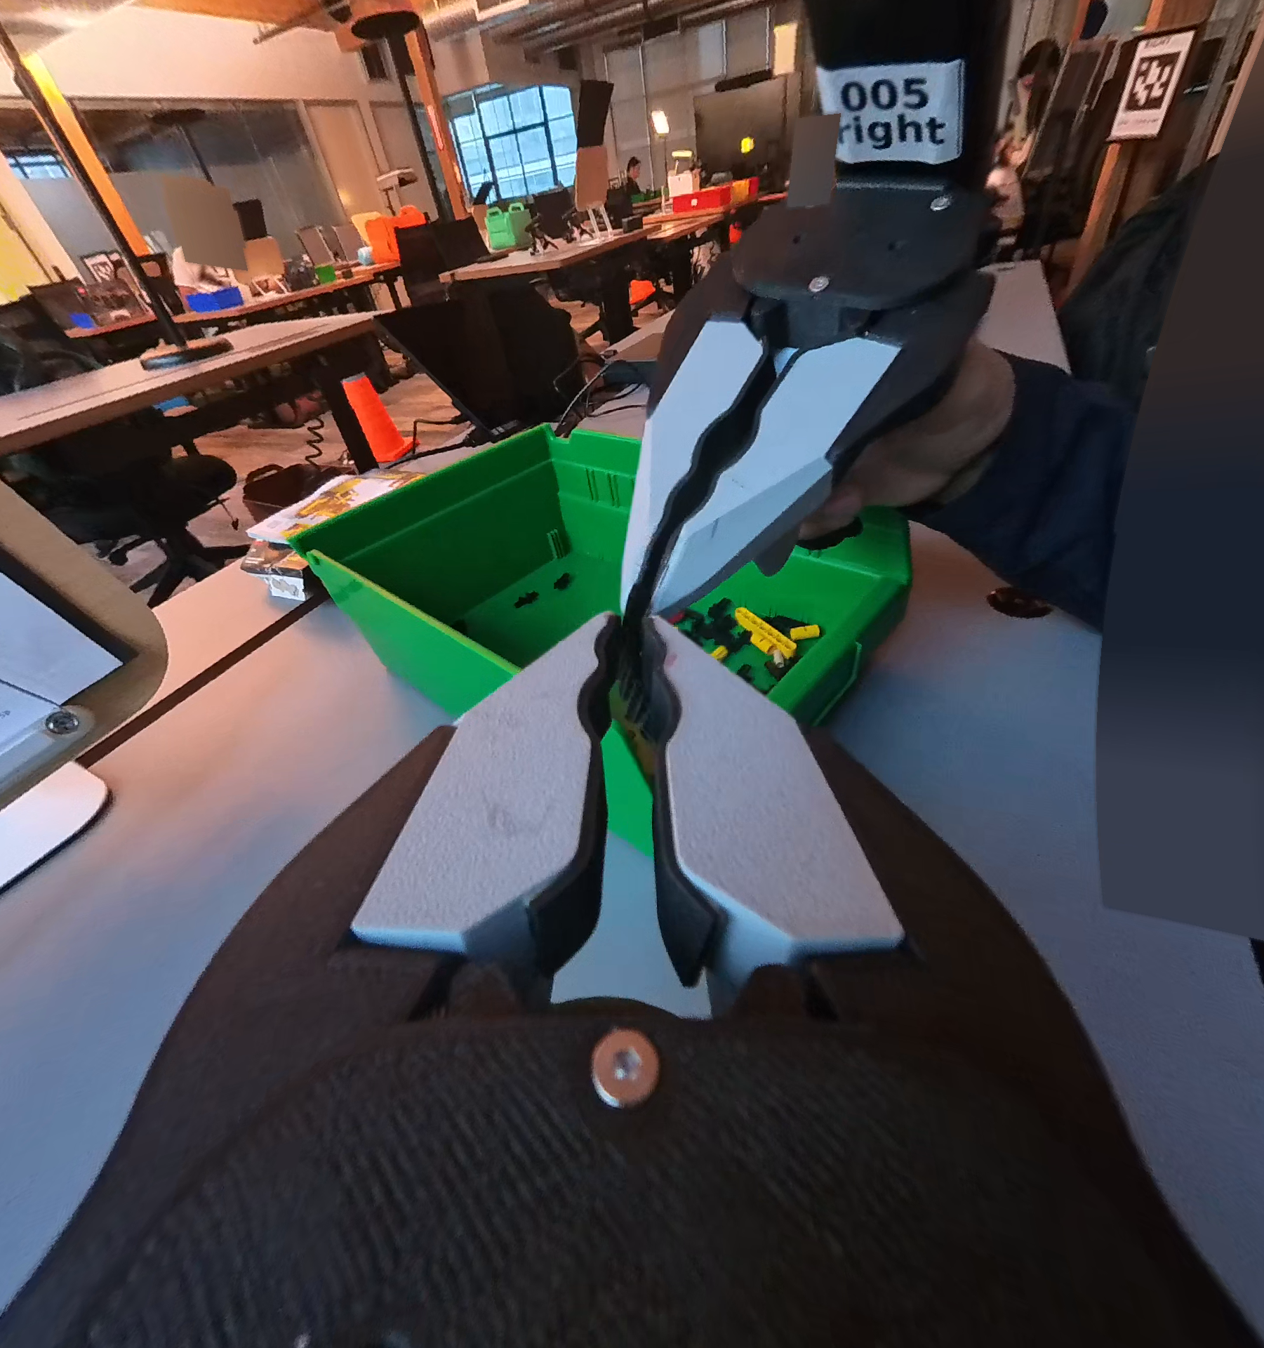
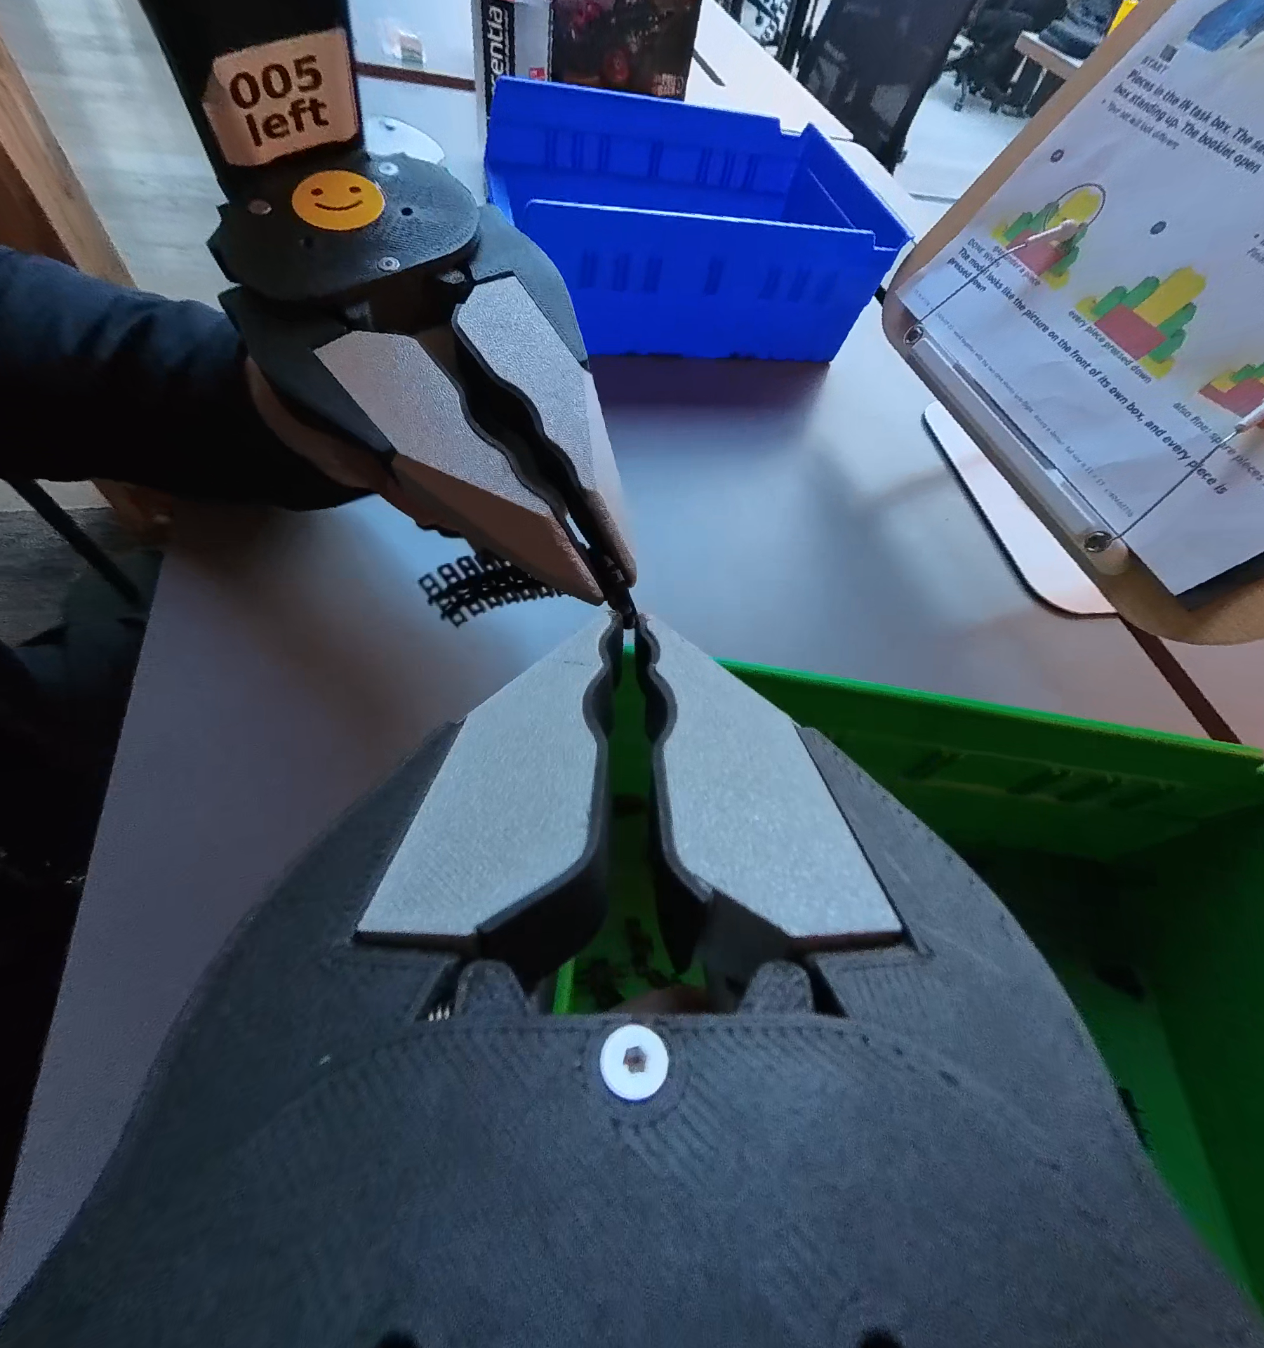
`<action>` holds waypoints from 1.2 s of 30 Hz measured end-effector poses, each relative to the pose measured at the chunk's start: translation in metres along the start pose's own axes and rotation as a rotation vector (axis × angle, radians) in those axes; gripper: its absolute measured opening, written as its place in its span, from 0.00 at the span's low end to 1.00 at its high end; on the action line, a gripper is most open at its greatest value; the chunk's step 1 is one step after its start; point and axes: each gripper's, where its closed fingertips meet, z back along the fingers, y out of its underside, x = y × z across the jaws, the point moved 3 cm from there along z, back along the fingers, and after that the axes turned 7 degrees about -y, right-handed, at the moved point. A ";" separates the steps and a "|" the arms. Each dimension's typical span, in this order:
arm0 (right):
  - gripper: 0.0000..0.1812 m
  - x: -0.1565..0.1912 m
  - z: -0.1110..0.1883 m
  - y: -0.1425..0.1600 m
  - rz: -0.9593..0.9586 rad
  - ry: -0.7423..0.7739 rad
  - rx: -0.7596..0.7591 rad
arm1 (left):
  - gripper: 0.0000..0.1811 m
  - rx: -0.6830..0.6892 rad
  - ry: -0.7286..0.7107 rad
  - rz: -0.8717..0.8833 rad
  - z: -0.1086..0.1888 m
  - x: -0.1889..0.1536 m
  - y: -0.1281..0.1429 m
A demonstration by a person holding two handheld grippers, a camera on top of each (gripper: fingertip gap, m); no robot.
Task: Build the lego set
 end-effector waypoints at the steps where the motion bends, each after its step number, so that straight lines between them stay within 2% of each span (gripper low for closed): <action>1: 0.00 -0.001 -0.001 0.001 0.008 0.011 0.012 | 0.01 0.010 -0.007 -0.004 -0.001 0.000 0.001; 4: 0.01 -0.002 -0.001 0.005 0.052 0.054 0.059 | 0.01 0.046 -0.024 -0.009 -0.003 0.001 0.006; 8: 0.03 0.000 0.008 -0.006 0.050 0.027 -0.017 | 0.01 0.052 -0.010 -0.005 -0.003 -0.001 0.006; 11: 0.07 0.003 0.008 -0.007 0.035 -0.006 -0.036 | 0.01 0.047 0.002 -0.011 -0.003 -0.004 0.005; 14: 0.00 0.005 0.004 -0.006 0.061 -0.004 -0.021 | 0.01 0.044 0.008 -0.023 -0.003 -0.006 0.005; 20: 0.04 0.005 0.004 -0.005 0.065 -0.006 -0.005 | 0.00 0.026 0.023 -0.042 -0.002 -0.009 0.002; 22: 0.01 0.008 0.004 -0.005 0.076 -0.019 -0.012 | 0.01 0.027 0.026 -0.057 -0.003 -0.011 0.002; 27: 0.00 0.010 0.004 -0.006 0.102 -0.009 0.001 | 0.01 0.026 0.022 -0.067 -0.002 -0.011 0.002; 33: 0.00 0.006 0.009 -0.017 -0.093 -0.093 -0.109 | 0.01 -0.062 0.015 -0.053 0.002 -0.010 -0.009; 36: 0.00 -0.016 0.018 -0.017 -0.225 -0.003 -0.176 | 0.01 -0.094 -0.001 -0.058 0.005 -0.009 -0.014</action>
